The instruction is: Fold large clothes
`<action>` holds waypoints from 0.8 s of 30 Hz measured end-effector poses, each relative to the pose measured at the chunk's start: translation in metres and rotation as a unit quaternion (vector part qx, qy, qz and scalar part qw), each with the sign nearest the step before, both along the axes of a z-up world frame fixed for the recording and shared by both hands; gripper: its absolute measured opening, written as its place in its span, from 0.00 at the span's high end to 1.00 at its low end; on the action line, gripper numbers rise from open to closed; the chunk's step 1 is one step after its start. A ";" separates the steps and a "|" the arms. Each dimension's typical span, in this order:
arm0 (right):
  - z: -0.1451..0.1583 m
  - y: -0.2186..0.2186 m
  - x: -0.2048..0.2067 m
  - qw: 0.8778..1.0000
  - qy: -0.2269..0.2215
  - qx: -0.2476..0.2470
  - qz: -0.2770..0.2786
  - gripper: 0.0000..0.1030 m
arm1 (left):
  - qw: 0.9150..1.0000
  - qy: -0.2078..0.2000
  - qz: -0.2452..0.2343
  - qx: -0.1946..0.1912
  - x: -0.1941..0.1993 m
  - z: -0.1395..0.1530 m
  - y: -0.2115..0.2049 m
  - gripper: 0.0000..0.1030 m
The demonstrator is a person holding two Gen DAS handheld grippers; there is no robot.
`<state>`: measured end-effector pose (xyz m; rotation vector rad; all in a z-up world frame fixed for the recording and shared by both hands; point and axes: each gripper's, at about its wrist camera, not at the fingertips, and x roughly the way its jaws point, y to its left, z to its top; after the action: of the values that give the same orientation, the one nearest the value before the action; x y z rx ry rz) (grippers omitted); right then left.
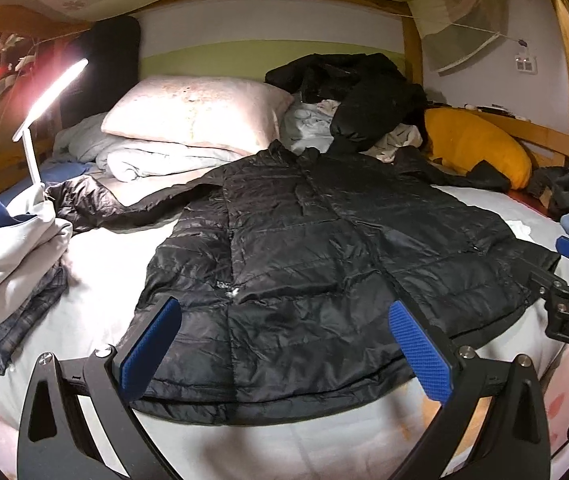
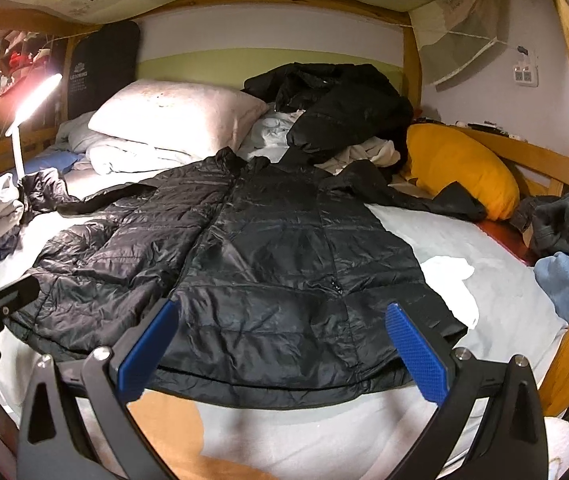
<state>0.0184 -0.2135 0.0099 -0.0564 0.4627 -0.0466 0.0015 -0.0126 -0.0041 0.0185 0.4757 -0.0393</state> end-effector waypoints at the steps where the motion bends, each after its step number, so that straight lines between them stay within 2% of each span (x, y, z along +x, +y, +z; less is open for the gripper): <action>1: 0.000 -0.001 0.000 1.000 0.000 0.000 -0.002 0.00 | 1.000 0.000 0.000 0.001 0.000 0.000 0.000 0.00; 3: 0.000 -0.002 -0.001 1.000 -0.003 -0.001 -0.010 0.00 | 1.000 -0.003 0.000 0.004 0.000 0.001 -0.001 0.00; 8: 0.003 -0.001 -0.004 1.000 -0.015 -0.005 -0.010 0.00 | 0.999 -0.041 0.009 0.032 -0.010 0.006 -0.007 0.00; 12: 0.003 0.000 -0.004 1.000 -0.014 -0.011 -0.010 0.00 | 0.998 -0.057 0.031 0.025 -0.012 0.008 -0.001 0.00; 18: 0.002 -0.003 -0.002 1.000 0.003 0.000 0.002 0.00 | 0.999 -0.036 0.019 0.012 -0.007 0.006 0.003 0.00; 20: 0.002 -0.002 -0.002 1.000 0.006 -0.002 0.007 0.00 | 0.998 -0.039 0.024 0.032 -0.008 0.005 -0.002 0.00; 22: 0.001 0.000 -0.003 1.000 0.006 -0.009 0.007 0.00 | 0.996 -0.046 0.030 0.073 -0.010 0.003 -0.014 0.00; 24: -0.001 0.002 -0.002 1.000 0.005 -0.028 -0.012 0.00 | 0.995 -0.049 0.019 0.088 -0.012 0.000 -0.022 0.00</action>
<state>0.0166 -0.2112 0.0090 -0.1070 0.4723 -0.0833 -0.0104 -0.0342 -0.0038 0.1841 0.3794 0.0404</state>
